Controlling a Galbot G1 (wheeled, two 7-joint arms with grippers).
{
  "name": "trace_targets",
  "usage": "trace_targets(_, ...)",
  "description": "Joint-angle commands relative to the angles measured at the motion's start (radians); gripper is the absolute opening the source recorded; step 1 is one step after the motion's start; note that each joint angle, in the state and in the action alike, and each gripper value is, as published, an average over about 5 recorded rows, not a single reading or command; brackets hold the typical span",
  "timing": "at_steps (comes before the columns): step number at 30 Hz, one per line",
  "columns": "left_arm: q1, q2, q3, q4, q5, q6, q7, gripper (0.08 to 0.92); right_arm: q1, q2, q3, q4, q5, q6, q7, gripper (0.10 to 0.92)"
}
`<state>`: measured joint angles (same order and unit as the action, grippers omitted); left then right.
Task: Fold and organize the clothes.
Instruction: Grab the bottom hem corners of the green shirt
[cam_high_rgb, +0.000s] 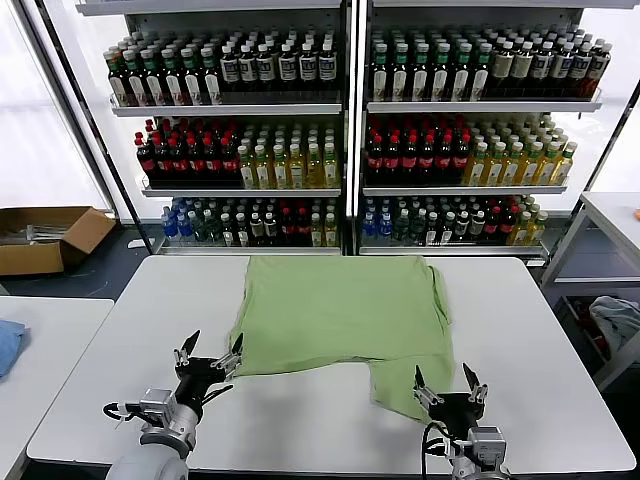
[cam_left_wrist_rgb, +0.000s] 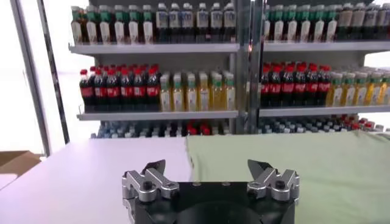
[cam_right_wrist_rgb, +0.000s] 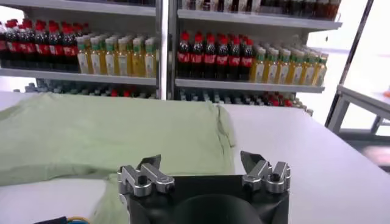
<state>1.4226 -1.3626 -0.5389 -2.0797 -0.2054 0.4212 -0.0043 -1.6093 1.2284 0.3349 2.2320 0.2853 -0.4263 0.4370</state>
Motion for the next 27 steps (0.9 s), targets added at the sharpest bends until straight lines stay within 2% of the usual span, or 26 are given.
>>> trace_targets(1,-0.003,0.004,-0.001,-0.005,-0.023,0.06,-0.006,0.823,0.003,0.0,0.004,-0.001,0.017,-0.009,0.018,0.823)
trace_targets(6,0.002,0.002,0.01,-0.008,0.007,0.107,0.014,0.823,-0.019,0.003,-0.007,-0.004,0.032,-0.012,0.031,0.823)
trace_targets(27,-0.011,0.009,0.028,0.078,0.012,0.11,0.028,0.823,-0.028,0.036,-0.052,-0.066,0.013,-0.013,0.06,0.823)
